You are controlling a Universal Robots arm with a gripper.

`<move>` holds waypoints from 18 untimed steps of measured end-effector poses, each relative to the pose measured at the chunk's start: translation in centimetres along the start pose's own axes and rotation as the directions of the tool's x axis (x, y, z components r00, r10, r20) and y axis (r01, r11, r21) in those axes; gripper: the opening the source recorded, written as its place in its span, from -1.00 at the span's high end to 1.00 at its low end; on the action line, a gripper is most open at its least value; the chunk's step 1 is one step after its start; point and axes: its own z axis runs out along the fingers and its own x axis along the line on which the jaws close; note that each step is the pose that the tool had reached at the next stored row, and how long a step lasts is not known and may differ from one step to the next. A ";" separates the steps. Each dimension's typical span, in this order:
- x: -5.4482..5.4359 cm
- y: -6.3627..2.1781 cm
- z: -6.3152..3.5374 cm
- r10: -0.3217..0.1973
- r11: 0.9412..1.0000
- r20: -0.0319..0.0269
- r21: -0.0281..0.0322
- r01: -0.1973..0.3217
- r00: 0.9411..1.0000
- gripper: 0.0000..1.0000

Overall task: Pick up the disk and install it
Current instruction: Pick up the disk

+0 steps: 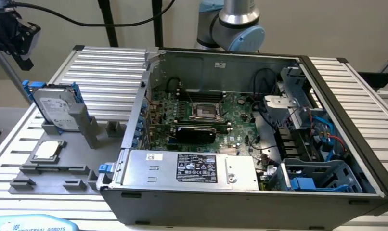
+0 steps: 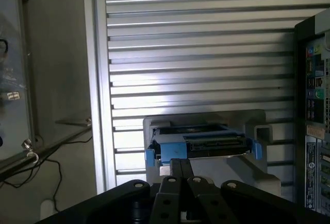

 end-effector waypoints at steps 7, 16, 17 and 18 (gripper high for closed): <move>0.0 0.00 0.00 0.000 1.000 0.000 0.000 0.000 1.000 0.79; -0.1 0.01 0.01 -0.078 0.997 -0.001 -0.002 0.078 0.997 0.79; -0.1 0.00 0.01 -0.097 0.995 -0.001 -0.002 0.096 0.995 0.79; -0.1 0.01 0.01 -0.114 0.993 -0.001 -0.002 0.114 0.993 0.79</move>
